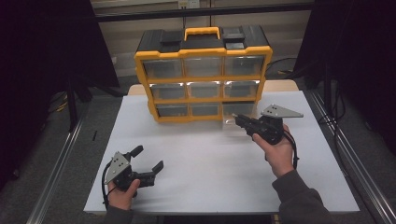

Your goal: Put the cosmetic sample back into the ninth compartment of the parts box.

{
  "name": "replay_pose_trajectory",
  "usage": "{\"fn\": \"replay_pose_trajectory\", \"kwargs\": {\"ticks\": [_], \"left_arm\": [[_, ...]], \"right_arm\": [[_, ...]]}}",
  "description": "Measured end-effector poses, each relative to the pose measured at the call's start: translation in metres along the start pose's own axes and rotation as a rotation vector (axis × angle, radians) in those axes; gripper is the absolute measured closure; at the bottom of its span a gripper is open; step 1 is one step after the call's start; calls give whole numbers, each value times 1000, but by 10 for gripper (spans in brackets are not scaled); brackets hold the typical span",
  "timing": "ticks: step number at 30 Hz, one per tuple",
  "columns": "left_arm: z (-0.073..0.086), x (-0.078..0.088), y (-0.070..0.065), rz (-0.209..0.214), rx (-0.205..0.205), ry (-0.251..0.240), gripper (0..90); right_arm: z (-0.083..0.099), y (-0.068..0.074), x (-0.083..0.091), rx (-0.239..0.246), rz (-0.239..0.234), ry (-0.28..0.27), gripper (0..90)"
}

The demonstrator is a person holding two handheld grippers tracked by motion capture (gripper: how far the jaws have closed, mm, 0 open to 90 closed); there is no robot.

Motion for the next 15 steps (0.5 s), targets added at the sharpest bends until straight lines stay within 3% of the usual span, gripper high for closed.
{"fn": "replay_pose_trajectory", "kwargs": {"ticks": [11,13,15], "left_arm": [[0,0,0,-1,4,-3,29],[0,0,0,0,-9,6,29],[0,0,-1,1,5,-3,29]], "right_arm": [[-3,-7,-3,-5,24,-14,818],[-4,-7,-4,-2,27,-15,817],[-4,-8,-5,3,29,-17,817]]}}
Point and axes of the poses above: each handheld gripper's, and its own axes: x roughly backward along the jaws, z roughly out of its underside, y roughly to its left, the point moved 5 cm from there along -x, roughly forward along the jaws, and after that the axes turned 2 degrees about -z, right-handed, at the moved point
